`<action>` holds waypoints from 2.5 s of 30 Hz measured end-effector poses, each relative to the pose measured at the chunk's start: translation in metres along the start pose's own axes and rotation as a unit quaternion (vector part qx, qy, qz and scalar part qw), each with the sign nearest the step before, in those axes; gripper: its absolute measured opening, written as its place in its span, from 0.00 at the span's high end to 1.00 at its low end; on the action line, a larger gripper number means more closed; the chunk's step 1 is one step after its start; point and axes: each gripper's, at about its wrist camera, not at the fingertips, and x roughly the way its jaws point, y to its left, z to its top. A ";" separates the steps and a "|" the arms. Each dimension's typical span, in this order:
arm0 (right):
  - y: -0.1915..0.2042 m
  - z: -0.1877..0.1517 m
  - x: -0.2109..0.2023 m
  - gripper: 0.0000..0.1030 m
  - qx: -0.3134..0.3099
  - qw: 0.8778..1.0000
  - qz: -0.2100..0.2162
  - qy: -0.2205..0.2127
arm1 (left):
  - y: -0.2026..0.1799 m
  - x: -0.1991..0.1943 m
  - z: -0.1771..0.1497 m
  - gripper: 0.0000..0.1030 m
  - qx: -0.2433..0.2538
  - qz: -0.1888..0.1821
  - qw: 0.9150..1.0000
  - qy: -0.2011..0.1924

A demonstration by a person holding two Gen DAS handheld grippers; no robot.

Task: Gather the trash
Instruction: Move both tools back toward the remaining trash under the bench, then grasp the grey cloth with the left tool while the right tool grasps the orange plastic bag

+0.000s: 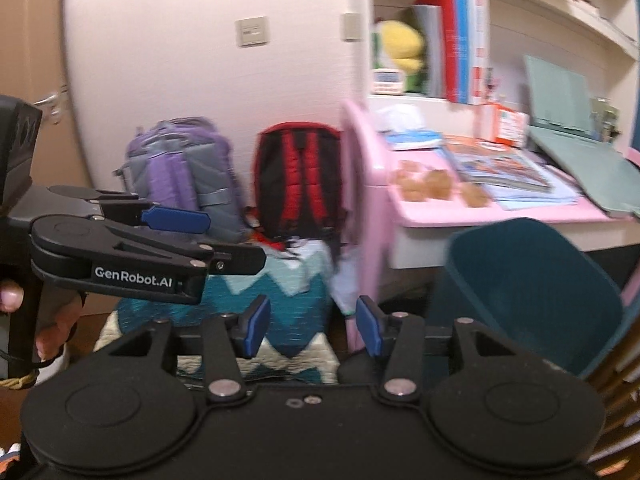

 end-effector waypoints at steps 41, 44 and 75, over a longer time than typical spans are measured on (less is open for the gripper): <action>0.209 -0.217 0.414 0.51 -0.023 0.950 0.161 0.267 | 0.358 0.130 -0.376 0.01 -0.171 0.144 0.942 0.250; 0.206 -0.249 0.448 0.51 -0.017 0.938 0.155 0.308 | 0.360 0.158 -0.411 0.02 -0.141 0.124 0.935 0.301; 0.192 -0.458 0.619 0.53 0.043 0.836 0.096 0.539 | 0.333 0.328 -0.638 0.46 -0.120 -0.016 0.832 0.542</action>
